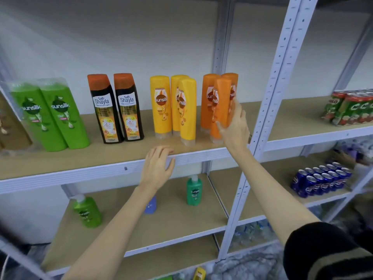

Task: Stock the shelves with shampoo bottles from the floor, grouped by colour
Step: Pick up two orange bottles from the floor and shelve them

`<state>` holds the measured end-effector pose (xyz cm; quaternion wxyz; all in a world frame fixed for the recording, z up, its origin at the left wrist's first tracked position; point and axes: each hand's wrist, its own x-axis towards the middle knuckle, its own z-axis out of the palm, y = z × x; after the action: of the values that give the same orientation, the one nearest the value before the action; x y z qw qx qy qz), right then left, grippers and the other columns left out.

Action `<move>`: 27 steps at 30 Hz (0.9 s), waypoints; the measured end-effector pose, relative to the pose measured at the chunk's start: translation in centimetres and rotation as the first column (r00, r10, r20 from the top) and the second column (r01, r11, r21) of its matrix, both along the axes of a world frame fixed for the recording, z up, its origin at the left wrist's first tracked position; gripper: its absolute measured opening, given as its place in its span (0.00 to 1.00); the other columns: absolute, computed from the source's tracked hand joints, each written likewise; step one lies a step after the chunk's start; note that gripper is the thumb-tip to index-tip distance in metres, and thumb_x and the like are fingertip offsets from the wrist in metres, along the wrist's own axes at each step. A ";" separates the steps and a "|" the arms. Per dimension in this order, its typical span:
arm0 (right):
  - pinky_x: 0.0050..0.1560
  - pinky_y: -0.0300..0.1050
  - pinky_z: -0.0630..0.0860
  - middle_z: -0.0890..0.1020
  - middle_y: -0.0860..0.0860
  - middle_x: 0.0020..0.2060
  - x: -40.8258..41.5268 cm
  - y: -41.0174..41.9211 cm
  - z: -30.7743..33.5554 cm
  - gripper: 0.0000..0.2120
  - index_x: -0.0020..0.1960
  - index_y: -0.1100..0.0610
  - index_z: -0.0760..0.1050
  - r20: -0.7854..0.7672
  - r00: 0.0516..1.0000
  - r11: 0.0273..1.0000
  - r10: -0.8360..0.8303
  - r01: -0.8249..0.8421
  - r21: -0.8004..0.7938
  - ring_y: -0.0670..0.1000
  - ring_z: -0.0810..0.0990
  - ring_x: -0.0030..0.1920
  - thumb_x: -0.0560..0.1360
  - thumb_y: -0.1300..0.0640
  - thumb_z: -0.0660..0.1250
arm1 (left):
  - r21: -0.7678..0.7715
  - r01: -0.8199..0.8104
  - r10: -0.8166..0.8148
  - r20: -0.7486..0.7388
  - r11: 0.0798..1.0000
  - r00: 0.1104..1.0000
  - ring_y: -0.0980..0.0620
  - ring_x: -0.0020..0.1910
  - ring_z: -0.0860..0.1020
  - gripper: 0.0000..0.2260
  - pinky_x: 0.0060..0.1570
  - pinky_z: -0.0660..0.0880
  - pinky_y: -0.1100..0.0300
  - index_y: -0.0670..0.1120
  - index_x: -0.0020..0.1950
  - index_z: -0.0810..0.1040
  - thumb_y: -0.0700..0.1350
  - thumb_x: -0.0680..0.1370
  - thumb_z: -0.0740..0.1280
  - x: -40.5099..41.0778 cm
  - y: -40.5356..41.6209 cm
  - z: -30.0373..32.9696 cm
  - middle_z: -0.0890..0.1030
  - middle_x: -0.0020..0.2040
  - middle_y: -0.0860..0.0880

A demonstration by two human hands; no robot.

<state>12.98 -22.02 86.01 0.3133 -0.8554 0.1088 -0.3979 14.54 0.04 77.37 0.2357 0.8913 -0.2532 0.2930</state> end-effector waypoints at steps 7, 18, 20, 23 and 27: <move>0.49 0.48 0.74 0.79 0.54 0.48 -8.7 2.5 -8.7 0.21 0.64 0.55 0.69 -0.322 0.927 0.969 0.191 -0.126 0.212 0.54 0.78 0.47 0.73 0.59 0.68 | -0.095 0.151 -0.176 -0.368 0.984 0.913 0.44 0.54 0.77 0.13 0.56 0.72 0.54 0.43 0.55 0.77 0.46 0.75 0.60 -5.0 3.3 -5.8 0.79 0.54 0.44; 0.41 0.50 0.77 0.79 0.62 0.44 -16.9 2.6 -38.9 0.17 0.60 0.64 0.69 -0.772 0.514 0.865 0.374 0.107 0.491 0.48 0.79 0.33 0.73 0.64 0.68 | -0.176 -0.120 -0.102 -0.882 0.977 0.459 0.50 0.49 0.76 0.10 0.50 0.68 0.65 0.38 0.56 0.75 0.37 0.76 0.64 -10.8 6.6 -31.4 0.78 0.49 0.45; 0.25 0.37 0.73 0.77 0.58 0.36 -17.7 2.8 -46.9 0.15 0.59 0.67 0.68 -0.771 0.496 0.813 0.398 0.198 0.547 0.41 0.73 0.20 0.74 0.68 0.65 | -0.187 -0.172 -0.104 -0.910 0.967 0.402 0.51 0.48 0.73 0.10 0.46 0.67 0.66 0.33 0.57 0.74 0.33 0.76 0.63 -11.6 6.8 -38.9 0.75 0.47 0.45; 0.18 0.31 0.67 0.74 0.52 0.34 -18.2 3.8 -57.8 0.10 0.52 0.58 0.69 -0.776 0.491 0.786 0.396 0.255 0.563 0.40 0.71 0.17 0.74 0.67 0.65 | -0.157 -0.217 -0.068 -0.928 0.964 0.366 0.50 0.47 0.73 0.10 0.41 0.68 0.67 0.30 0.56 0.74 0.31 0.75 0.63 -12.4 7.3 -49.8 0.75 0.46 0.43; 0.14 0.34 0.63 0.72 0.54 0.32 -17.8 5.1 -71.0 0.13 0.52 0.59 0.66 -0.754 0.493 0.706 0.434 0.333 0.625 0.43 0.68 0.16 0.73 0.71 0.64 | -0.129 -0.243 -0.047 -0.947 0.961 0.318 0.44 0.53 0.77 0.09 0.52 0.70 0.60 0.33 0.54 0.76 0.33 0.74 0.65 -12.9 8.4 -63.2 0.80 0.51 0.39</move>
<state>-4.82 -16.92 14.98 0.5279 -0.7466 0.3659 0.1733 1.65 8.40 14.13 0.4295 0.8711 0.0247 -0.2368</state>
